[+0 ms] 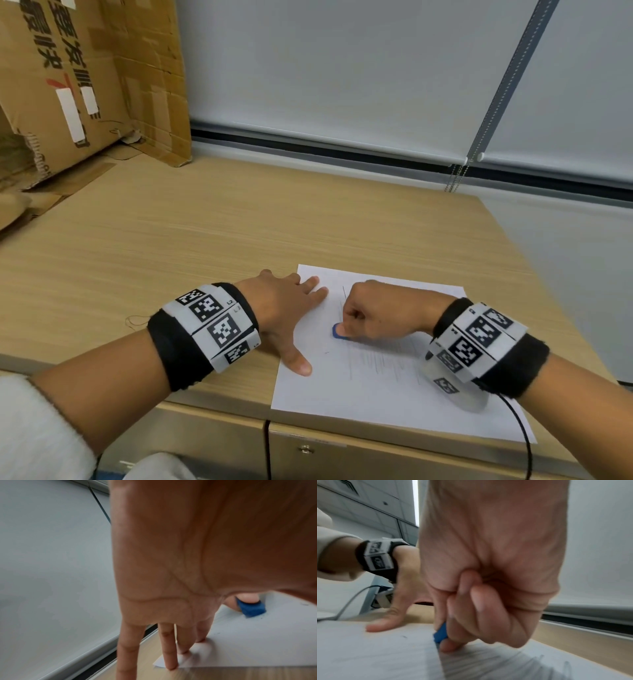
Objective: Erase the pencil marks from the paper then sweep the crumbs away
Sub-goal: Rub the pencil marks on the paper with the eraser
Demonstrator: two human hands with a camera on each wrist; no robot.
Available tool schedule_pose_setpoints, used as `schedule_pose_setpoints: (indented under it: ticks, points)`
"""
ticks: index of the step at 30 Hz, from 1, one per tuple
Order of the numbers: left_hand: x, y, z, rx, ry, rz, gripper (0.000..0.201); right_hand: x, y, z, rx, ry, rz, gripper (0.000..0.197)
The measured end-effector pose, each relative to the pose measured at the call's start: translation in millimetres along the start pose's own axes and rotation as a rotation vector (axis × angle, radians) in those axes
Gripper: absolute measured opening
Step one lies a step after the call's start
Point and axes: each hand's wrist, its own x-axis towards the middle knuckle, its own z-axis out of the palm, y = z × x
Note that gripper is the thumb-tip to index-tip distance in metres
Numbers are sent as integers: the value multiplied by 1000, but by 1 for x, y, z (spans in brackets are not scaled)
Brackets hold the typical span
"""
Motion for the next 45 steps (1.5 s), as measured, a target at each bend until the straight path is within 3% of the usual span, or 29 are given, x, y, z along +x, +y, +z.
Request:
schedule_pose_setpoints:
  ticks: [4,9,14,18,20,25,31,36,41,45]
  points:
    - [-1,2,-2,14,-4,-5,125,-8,-7,4,-9,-183,-41,47]
    - [0,3,-3,22,-7,-10,125,6,5,-4,-17,14,-20,47]
    - [1,4,-3,26,-13,-14,126,-1,-2,-4,-56,-164,6,46]
    - [0,2,-1,9,-9,-7,125,27,17,-17,-81,106,73,49]
    - [1,1,-1,5,-12,-8,125,33,25,-17,-82,154,84,48]
    - [2,2,-1,18,-10,-9,125,26,19,-23,-32,-175,130,39]
    - [1,2,-2,18,-24,-8,125,44,29,-30,-62,127,144,50]
    - [0,2,-2,10,-16,-1,126,34,19,-33,-28,-161,146,36]
    - [0,4,-4,21,-24,-8,125,43,27,-31,-97,125,144,46]
    - [0,4,-4,20,-16,-11,126,35,16,-27,-100,-58,119,41]
